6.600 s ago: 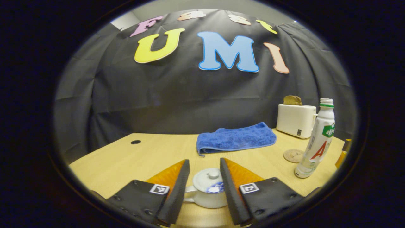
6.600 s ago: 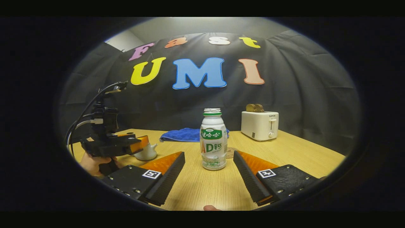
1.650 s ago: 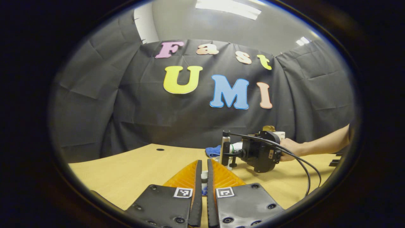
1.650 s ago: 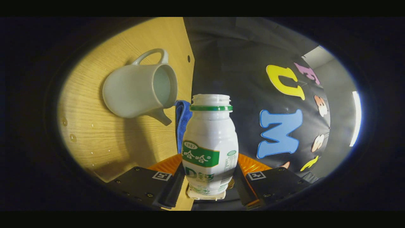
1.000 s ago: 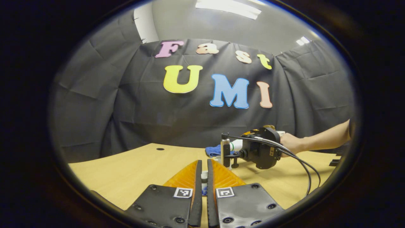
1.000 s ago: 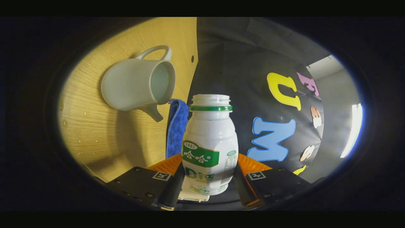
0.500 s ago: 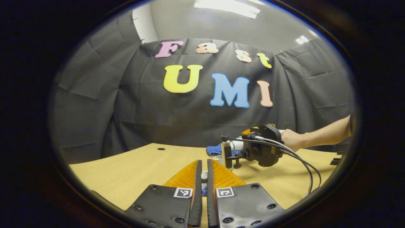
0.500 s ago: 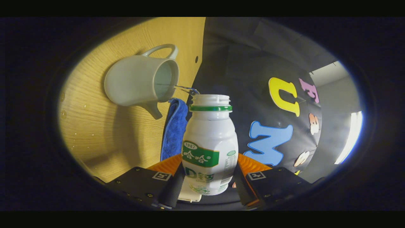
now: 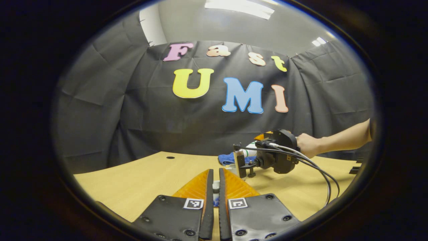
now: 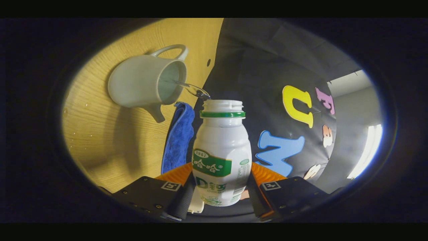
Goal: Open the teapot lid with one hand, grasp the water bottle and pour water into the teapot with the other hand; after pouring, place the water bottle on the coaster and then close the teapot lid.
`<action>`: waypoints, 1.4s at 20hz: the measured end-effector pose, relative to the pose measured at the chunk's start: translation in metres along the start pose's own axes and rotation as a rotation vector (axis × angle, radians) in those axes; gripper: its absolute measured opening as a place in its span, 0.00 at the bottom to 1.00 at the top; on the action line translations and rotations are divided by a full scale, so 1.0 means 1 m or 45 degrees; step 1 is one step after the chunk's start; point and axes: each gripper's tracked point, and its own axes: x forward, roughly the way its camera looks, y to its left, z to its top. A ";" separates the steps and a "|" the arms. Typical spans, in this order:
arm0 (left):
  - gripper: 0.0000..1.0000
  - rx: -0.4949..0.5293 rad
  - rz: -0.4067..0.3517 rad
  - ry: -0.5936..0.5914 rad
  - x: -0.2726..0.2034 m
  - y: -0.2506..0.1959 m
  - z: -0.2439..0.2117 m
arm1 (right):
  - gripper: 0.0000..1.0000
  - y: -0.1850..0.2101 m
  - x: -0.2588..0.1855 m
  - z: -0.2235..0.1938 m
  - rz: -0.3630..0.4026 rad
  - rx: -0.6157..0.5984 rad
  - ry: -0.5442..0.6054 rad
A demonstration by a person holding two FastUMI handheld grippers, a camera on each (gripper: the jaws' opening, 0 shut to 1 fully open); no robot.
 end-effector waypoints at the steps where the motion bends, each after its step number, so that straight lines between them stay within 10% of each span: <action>1: 0.13 0.003 0.001 -0.001 0.000 0.000 -0.001 | 0.72 0.000 0.000 0.000 -0.002 -0.005 -0.004; 28: 0.13 0.001 0.016 -0.005 -0.001 0.003 0.003 | 0.72 -0.019 0.006 0.006 -0.073 -0.289 -0.045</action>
